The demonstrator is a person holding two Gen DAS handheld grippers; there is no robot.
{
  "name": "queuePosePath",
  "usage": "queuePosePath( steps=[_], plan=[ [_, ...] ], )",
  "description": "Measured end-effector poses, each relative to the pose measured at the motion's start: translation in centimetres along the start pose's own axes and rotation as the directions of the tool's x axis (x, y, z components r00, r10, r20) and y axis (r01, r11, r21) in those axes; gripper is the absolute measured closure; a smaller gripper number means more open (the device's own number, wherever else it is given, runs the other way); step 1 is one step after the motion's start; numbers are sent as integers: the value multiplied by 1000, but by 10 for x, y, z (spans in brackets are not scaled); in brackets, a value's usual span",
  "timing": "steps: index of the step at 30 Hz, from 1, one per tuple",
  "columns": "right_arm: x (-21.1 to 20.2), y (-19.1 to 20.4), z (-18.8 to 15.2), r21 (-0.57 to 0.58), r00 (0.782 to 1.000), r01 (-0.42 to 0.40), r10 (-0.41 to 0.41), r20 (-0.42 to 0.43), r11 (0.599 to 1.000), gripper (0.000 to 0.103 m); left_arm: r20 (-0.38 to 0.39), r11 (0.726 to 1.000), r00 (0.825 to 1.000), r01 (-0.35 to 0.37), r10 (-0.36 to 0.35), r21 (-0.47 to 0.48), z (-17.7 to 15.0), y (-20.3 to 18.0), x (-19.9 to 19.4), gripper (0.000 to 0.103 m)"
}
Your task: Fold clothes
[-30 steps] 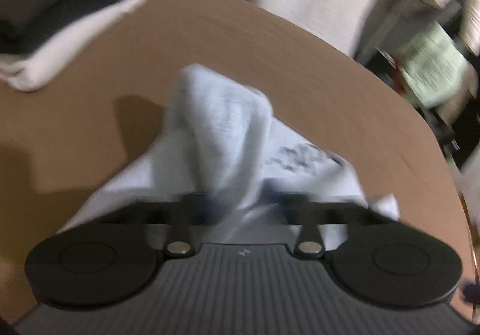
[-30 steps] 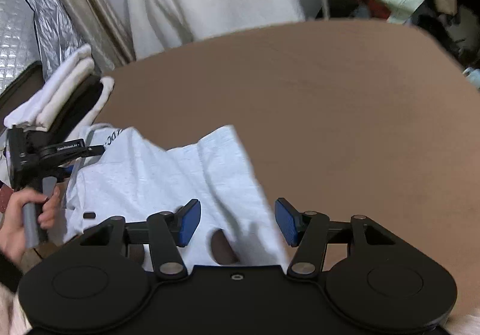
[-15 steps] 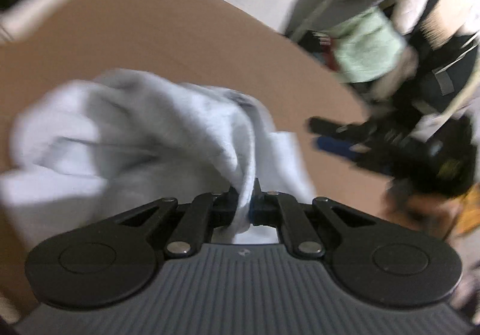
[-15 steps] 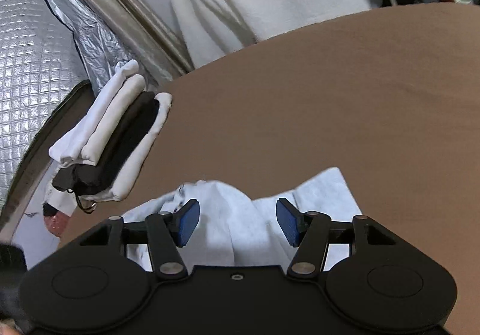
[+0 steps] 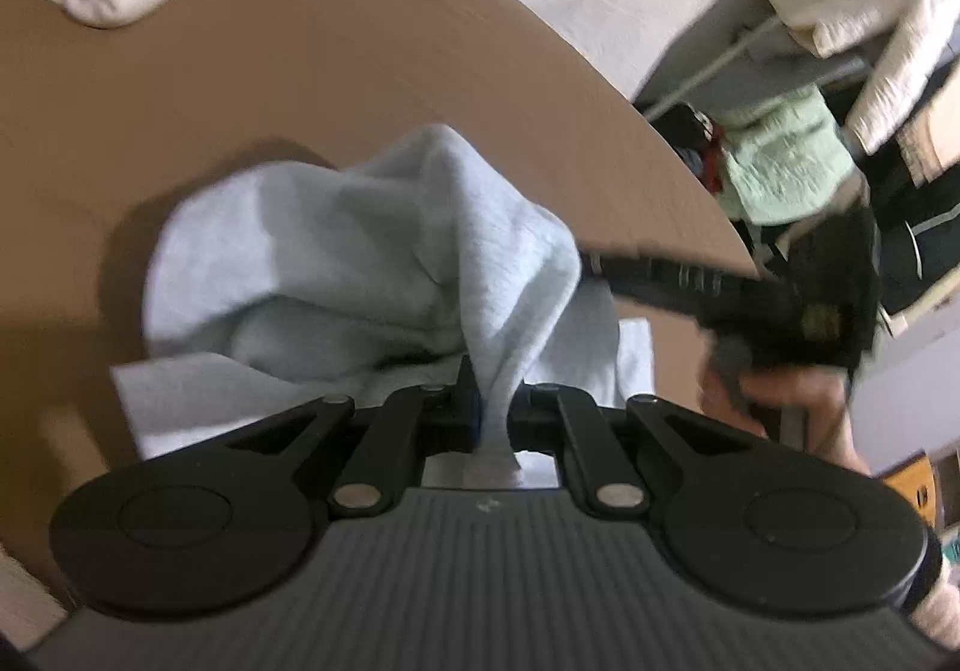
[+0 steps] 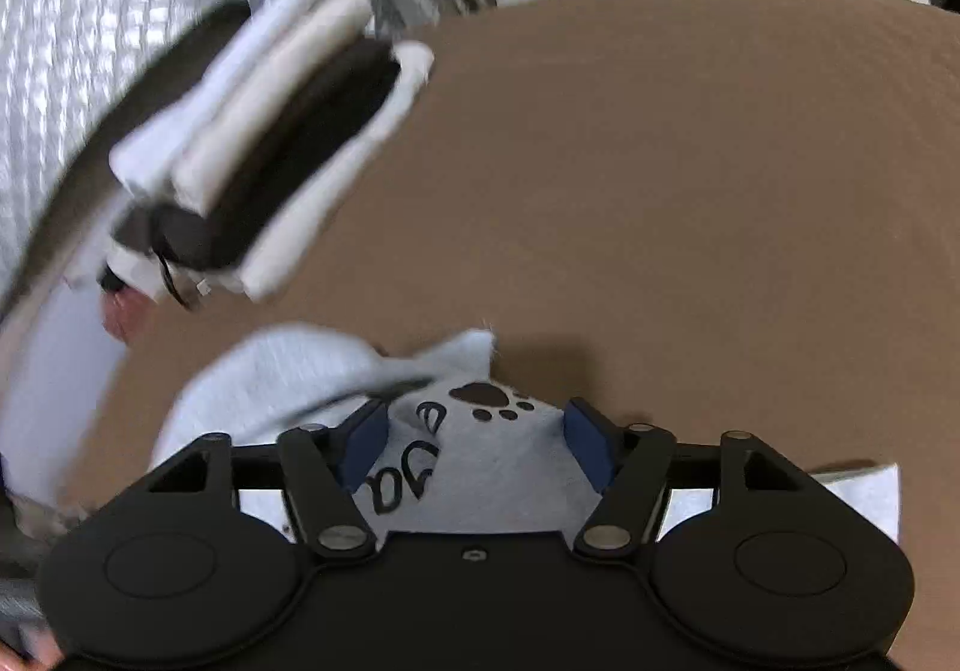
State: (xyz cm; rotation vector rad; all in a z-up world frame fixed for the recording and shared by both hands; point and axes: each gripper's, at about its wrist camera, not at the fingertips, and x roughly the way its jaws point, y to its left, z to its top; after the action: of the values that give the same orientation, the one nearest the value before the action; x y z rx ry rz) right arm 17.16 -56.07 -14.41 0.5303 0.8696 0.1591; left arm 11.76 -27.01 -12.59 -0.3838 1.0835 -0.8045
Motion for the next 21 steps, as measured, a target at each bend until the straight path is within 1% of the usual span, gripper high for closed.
queuePosePath(
  steps=[1, 2, 4, 5, 6, 8, 9, 10, 11, 12, 13, 14, 16, 19, 21],
  plan=[
    [7, 2, 0, -20, 1000, -4, 4, -24, 1000, 90, 5, 1000, 1000, -8, 8, -19, 1, 7, -3, 97],
    [5, 7, -5, -21, 999, -47, 46, -30, 999, 90, 8, 999, 1000, -1, 1, -37, 4, 14, -4, 97],
    [-8, 24, -25, -85, 996, -88, 89, 7, 993, 91, 13, 997, 1000, 13, -12, -72, 10, 29, -6, 96],
    [-15, 32, -38, -122, 995, -103, 104, 5, 987, 91, 22, 996, 999, 34, -33, -81, 12, 33, -9, 95],
    [-17, 39, -51, -132, 993, -119, 118, -11, 984, 92, 31, 994, 998, 55, -52, -90, 13, 37, -13, 95],
    [-22, 49, -78, -144, 989, -144, 140, -42, 979, 92, 31, 995, 998, 59, -57, -76, 14, 40, -20, 88],
    [-24, 53, -91, -146, 988, -154, 147, -57, 977, 92, 21, 995, 998, 56, -54, -79, 16, 42, -19, 81],
    [-27, 58, -106, -157, 985, -165, 156, -71, 974, 92, -3, 995, 999, 50, -50, -88, 15, 44, -17, 78],
    [-31, 61, -121, -168, 980, -187, 174, -93, 968, 92, -41, 996, 999, 30, -33, -84, 14, 42, -10, 78],
    [-30, 66, -133, -178, 978, -193, 173, -119, 965, 92, -71, 997, 997, -1, -5, -79, 14, 41, -5, 78],
    [-29, 71, -146, -188, 974, -198, 172, -146, 962, 92, -82, 997, 997, -19, 13, -72, 12, 39, -2, 78],
    [-28, 76, -156, -212, 975, -180, 147, -164, 960, 92, -94, 997, 995, -37, 30, -64, 11, 38, 1, 78],
    [-27, 78, -170, -210, 976, -166, 131, -172, 964, 92, -73, 998, 997, -43, 40, -35, 9, 30, -2, 78],
    [-29, 77, -170, -165, 979, -162, 138, -149, 973, 92, 2, 998, 999, -32, 32, 54, 8, 13, -13, 78],
    [-37, 74, -170, -141, 984, -147, 131, -118, 979, 91, 43, 993, 999, -25, 20, 114, 6, 2, -19, 78]
  ],
)
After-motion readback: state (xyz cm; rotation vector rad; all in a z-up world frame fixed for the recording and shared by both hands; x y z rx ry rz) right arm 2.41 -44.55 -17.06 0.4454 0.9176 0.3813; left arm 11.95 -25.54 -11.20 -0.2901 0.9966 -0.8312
